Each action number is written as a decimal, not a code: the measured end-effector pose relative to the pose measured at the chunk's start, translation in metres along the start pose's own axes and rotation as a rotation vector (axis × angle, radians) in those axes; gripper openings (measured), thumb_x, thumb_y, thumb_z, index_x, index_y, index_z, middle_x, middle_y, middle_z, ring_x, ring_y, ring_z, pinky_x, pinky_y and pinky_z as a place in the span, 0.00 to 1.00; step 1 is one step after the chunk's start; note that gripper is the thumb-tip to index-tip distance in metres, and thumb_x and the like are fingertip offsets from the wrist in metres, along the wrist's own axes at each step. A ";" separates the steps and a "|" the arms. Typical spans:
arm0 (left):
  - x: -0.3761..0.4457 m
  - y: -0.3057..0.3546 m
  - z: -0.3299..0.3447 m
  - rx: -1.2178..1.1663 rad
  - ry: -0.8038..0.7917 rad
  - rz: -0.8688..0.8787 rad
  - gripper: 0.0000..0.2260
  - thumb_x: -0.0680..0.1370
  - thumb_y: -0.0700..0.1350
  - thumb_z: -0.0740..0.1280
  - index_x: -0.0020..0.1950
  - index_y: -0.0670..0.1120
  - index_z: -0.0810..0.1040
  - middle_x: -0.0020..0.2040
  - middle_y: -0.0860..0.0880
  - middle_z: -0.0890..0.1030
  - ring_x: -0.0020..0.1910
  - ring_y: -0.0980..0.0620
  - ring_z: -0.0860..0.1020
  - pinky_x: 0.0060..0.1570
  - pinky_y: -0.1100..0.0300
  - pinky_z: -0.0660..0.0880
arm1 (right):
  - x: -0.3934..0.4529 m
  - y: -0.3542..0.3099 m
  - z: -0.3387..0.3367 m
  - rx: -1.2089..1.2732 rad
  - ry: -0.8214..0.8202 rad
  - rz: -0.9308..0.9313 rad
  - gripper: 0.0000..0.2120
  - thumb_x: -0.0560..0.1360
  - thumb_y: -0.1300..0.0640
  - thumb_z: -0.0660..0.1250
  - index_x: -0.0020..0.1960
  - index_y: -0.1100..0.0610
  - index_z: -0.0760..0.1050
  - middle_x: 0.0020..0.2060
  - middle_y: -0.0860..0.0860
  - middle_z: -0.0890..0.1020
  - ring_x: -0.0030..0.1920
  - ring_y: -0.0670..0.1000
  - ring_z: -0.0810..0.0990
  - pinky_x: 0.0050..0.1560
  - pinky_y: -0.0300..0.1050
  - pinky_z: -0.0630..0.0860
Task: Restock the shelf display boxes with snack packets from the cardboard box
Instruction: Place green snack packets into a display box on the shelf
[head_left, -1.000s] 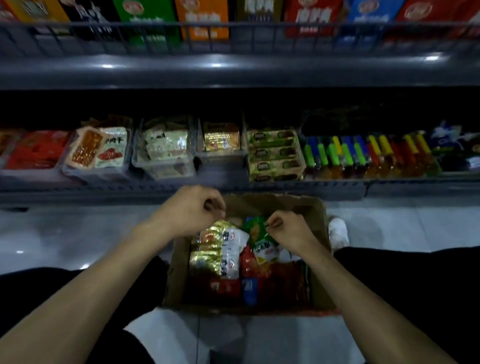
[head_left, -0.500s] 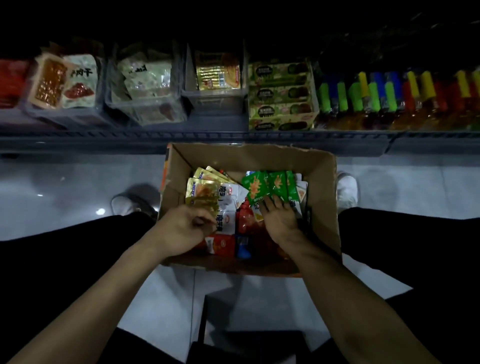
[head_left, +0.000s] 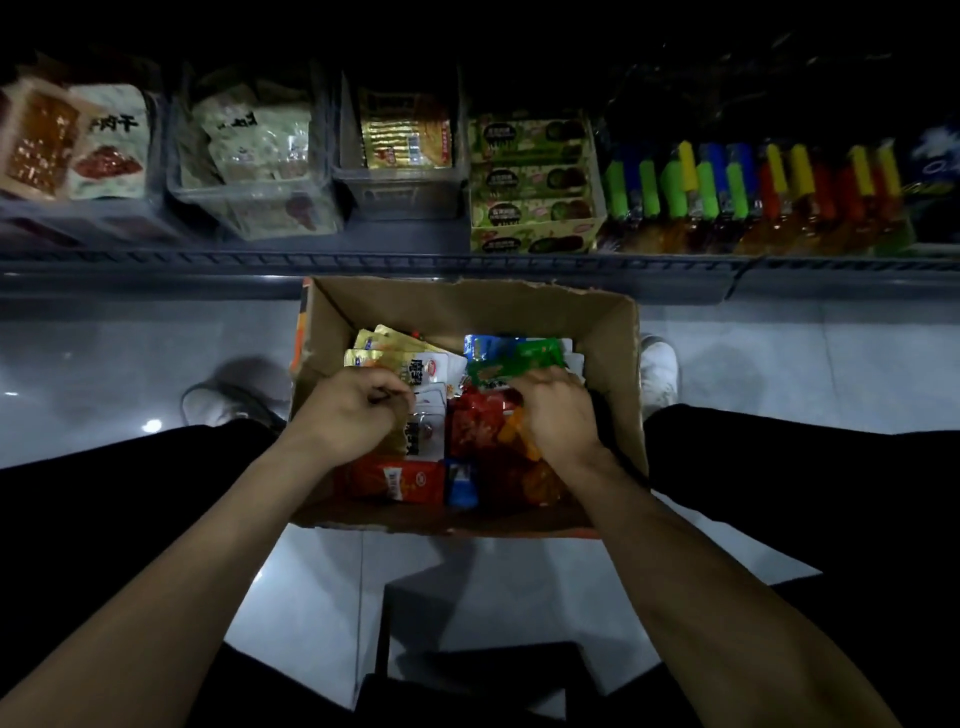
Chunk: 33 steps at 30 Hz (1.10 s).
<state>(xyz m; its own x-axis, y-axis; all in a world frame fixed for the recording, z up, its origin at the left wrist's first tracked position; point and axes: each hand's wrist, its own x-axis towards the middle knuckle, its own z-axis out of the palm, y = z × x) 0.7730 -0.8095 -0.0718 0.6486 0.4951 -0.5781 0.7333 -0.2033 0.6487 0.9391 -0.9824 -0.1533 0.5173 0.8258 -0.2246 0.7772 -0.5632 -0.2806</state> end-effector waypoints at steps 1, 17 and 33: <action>0.002 -0.002 0.000 -0.010 0.012 -0.009 0.05 0.78 0.45 0.68 0.46 0.54 0.82 0.44 0.59 0.81 0.44 0.57 0.78 0.45 0.62 0.72 | 0.000 -0.001 -0.011 0.036 0.063 -0.002 0.21 0.69 0.61 0.59 0.58 0.54 0.81 0.53 0.53 0.82 0.56 0.58 0.78 0.53 0.50 0.75; -0.010 0.012 0.001 -0.006 0.058 0.056 0.05 0.78 0.43 0.68 0.52 0.47 0.81 0.45 0.53 0.79 0.47 0.54 0.77 0.41 0.67 0.70 | -0.010 -0.022 -0.065 0.563 0.076 0.225 0.02 0.73 0.63 0.72 0.43 0.57 0.82 0.33 0.45 0.81 0.34 0.39 0.76 0.35 0.34 0.70; -0.030 0.063 -0.011 -0.055 0.020 0.226 0.25 0.67 0.47 0.79 0.59 0.59 0.73 0.49 0.63 0.80 0.51 0.64 0.79 0.49 0.68 0.73 | -0.013 -0.054 -0.152 1.007 0.011 0.029 0.12 0.72 0.66 0.73 0.43 0.48 0.81 0.38 0.45 0.85 0.42 0.45 0.84 0.47 0.42 0.81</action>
<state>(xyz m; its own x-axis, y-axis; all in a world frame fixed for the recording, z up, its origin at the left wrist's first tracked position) 0.7976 -0.8276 -0.0078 0.7909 0.4585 -0.4053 0.5570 -0.2654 0.7870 0.9452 -0.9586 0.0065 0.5382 0.8089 -0.2367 0.1023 -0.3415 -0.9343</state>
